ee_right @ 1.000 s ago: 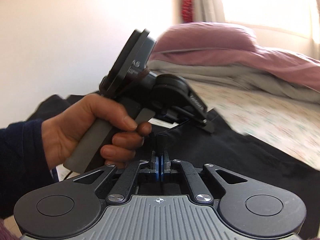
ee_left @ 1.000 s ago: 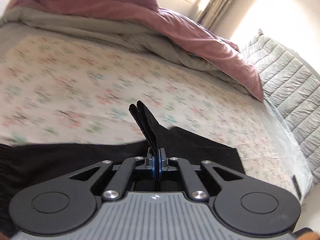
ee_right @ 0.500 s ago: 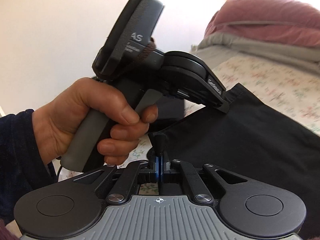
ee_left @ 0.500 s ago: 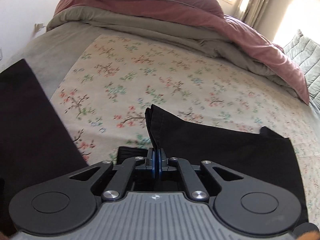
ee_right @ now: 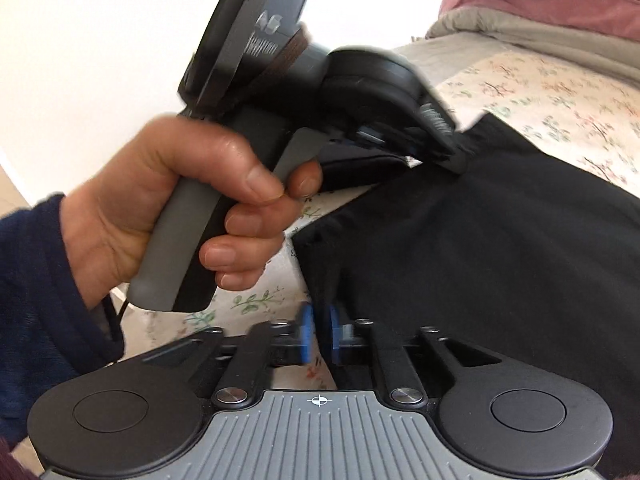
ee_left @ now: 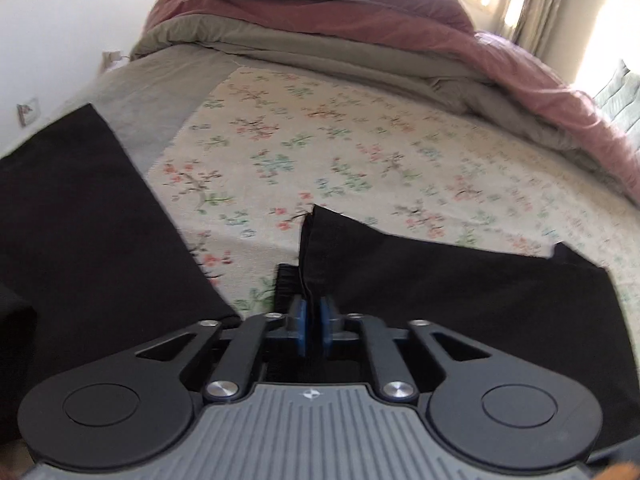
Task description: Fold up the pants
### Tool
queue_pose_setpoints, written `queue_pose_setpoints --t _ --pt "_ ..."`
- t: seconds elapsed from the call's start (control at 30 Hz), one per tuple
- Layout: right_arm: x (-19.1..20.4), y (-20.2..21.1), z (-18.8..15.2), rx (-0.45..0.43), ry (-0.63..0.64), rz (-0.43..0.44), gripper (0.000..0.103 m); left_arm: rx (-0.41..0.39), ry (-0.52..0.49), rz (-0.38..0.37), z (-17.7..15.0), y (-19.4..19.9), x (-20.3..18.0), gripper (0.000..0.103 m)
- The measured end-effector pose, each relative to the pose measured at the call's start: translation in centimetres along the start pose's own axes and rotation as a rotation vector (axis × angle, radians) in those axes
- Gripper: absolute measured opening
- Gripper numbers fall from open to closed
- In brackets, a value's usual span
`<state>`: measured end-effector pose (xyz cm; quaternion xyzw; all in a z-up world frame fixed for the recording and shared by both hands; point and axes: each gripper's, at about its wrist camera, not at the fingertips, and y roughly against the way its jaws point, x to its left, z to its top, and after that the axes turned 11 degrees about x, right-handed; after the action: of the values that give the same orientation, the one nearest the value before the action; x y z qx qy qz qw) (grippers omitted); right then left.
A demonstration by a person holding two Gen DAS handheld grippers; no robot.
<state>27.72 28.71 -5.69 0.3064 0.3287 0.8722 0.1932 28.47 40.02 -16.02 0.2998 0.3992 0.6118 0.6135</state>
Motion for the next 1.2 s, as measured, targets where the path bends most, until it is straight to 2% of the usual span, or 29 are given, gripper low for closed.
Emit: queue_pose_setpoints --t 0.03,0.1,0.17,0.23,0.33,0.43,0.53,0.57,0.6,0.63,0.7,0.73,0.8,0.87,1.0,1.1,1.2 --pt "-0.4 1.1 -0.2 -0.018 -0.024 -0.009 0.031 0.004 0.001 0.018 0.0 0.1 0.2 0.043" --pt "-1.9 4.5 -0.8 -0.088 -0.086 -0.030 0.051 -0.009 0.022 0.016 0.0 1.2 0.8 0.045" --pt "-4.0 8.0 -2.3 -0.148 -0.149 -0.058 0.059 -0.041 0.066 0.000 -0.2 2.9 1.0 0.045" --pt "-7.2 11.1 -3.3 -0.175 -0.243 -0.113 0.059 -0.084 0.060 -0.032 -0.9 4.5 0.1 0.045" --pt "-11.7 15.3 -5.7 -0.234 -0.398 -0.180 0.059 -0.080 -0.015 -0.074 -2.3 4.8 -3.2 0.050" --pt "-15.8 17.1 -8.5 -0.231 -0.525 -0.246 0.059 -0.017 -0.066 -0.024 -3.5 2.5 -6.1 0.050" --pt "-19.3 16.8 -11.8 -0.155 -0.653 -0.294 0.058 0.062 -0.043 0.008 -4.0 -0.3 -6.5 0.050" --pt "-20.7 16.3 -13.1 -0.120 -0.705 -0.281 0.050 0.064 -0.039 0.012 -4.0 -0.6 -6.5 0.050" --pt "-21.5 16.1 -14.3 -0.125 -0.721 -0.271 0.038 0.066 -0.030 0.017 -3.9 -0.6 -6.5 0.050" --pt "-21.6 16.7 -14.9 -0.135 -0.721 -0.267 0.036 0.070 -0.017 0.024 -3.7 -0.4 -6.6 0.050" --pt "-21.3 18.2 -16.0 -0.194 -0.753 -0.279 0.043 0.071 -0.003 0.040 -3.3 0.5 -7.2 0.050" --pt "-21.1 18.9 -16.4 -0.225 -0.758 -0.280 0.043 0.060 -0.010 0.044 -3.3 1.1 -7.7 0.050" --pt "-20.8 20.4 -17.6 -0.293 -0.795 -0.221 0.043 0.037 -0.041 0.045 -3.5 2.4 -9.1 0.051" --pt "-20.6 21.7 -19.3 -0.323 -0.838 -0.178 0.043 0.027 -0.071 0.018 -3.5 3.4 -11.1 0.054" --pt "-20.6 23.6 -22.1 -0.312 -0.870 -0.216 0.043 0.024 -0.178 -0.091 -3.5 4.1 -17.5 0.057" --pt "-21.2 24.4 -24.0 -0.286 -0.913 -0.148 0.043 0.035 -0.280 -0.177 -3.3 3.6 -23.6 0.060" --pt "-21.2 24.6 -26.3 -0.222 -0.922 -0.103 0.043 0.056 -0.407 -0.206 -3.2 2.1 -30.1 0.065"
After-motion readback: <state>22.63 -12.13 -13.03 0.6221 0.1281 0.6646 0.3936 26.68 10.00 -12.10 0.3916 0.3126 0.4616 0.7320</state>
